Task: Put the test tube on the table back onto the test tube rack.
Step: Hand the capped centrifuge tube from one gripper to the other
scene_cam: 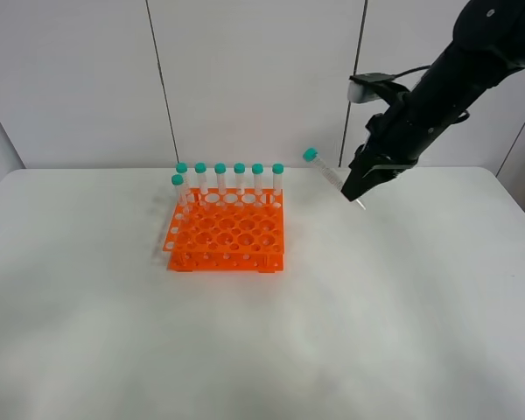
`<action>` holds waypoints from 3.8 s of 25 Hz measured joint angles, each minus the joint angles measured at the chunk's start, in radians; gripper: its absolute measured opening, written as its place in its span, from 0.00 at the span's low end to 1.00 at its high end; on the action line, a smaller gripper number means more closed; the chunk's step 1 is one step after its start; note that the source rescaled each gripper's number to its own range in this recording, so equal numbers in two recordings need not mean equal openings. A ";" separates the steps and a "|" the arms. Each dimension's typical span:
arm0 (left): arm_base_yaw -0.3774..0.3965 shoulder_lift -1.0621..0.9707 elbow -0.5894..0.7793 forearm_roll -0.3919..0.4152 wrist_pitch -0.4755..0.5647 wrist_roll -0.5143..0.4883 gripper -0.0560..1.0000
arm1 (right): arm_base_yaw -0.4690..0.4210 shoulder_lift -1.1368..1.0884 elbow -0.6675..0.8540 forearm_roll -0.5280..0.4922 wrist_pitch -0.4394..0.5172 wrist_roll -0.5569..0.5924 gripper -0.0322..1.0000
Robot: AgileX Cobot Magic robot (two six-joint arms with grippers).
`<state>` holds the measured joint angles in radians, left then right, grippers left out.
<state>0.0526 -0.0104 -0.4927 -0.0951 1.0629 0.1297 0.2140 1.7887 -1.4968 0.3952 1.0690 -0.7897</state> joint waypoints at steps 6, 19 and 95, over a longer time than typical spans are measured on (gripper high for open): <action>0.000 0.000 0.000 0.000 0.000 0.000 1.00 | 0.074 0.002 0.000 0.018 0.016 -0.149 0.04; 0.000 0.000 -0.012 0.009 -0.017 -0.007 1.00 | 0.076 0.117 0.001 0.127 -0.010 -0.277 0.04; -0.312 1.734 -0.472 -1.638 -0.388 1.045 1.00 | 0.169 0.117 0.001 0.175 -0.068 -0.275 0.04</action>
<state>-0.2591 1.7236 -0.9643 -1.7331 0.6745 1.1746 0.3834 1.9060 -1.4958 0.5700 1.0007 -1.0651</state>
